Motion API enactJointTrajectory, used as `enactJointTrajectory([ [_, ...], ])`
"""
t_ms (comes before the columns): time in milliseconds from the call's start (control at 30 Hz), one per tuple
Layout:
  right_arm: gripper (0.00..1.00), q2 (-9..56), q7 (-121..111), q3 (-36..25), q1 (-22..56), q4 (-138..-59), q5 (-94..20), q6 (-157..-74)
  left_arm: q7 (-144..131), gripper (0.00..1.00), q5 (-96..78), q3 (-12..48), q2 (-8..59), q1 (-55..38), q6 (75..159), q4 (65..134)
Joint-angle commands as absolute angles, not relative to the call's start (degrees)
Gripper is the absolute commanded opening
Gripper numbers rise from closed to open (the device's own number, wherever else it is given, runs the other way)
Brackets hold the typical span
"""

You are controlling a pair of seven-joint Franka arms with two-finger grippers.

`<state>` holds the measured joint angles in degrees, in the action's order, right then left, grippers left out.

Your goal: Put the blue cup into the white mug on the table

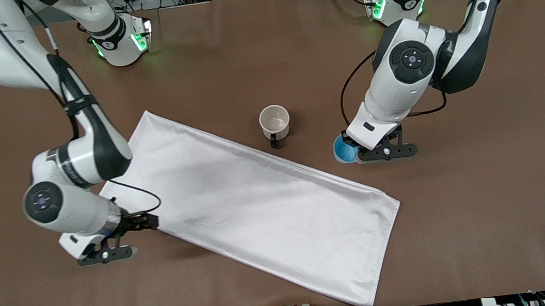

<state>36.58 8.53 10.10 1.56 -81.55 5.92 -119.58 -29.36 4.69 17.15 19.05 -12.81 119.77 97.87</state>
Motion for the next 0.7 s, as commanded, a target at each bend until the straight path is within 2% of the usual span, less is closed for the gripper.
enactJointTrajectory([
  [0, 1.0, 33.32, 3.61, 10.55, -0.44, -82.7, 6.68, -115.06, -31.2, 0.0, 6.15, 17.31, 17.67, -13.1, 120.32, 99.23],
  [233, 1.0, 29.36, 3.69, 10.46, -1.32, -84.11, 6.59, -109.08, -31.46, 0.0, 6.06, 17.31, 18.02, -13.97, 120.41, 99.05],
  [433, 1.0, 22.95, 3.69, 10.02, -1.32, -89.55, 6.59, -108.9, -33.39, 0.0, 6.15, 17.31, 18.37, -15.12, 120.41, 98.26],
  [667, 1.0, 17.23, 3.6, 4.58, 2.98, -92.9, 6.5, -107.32, -34.28, 0.0, 6.15, 17.31, 18.9, -15.91, 120.5, 97.91],
])
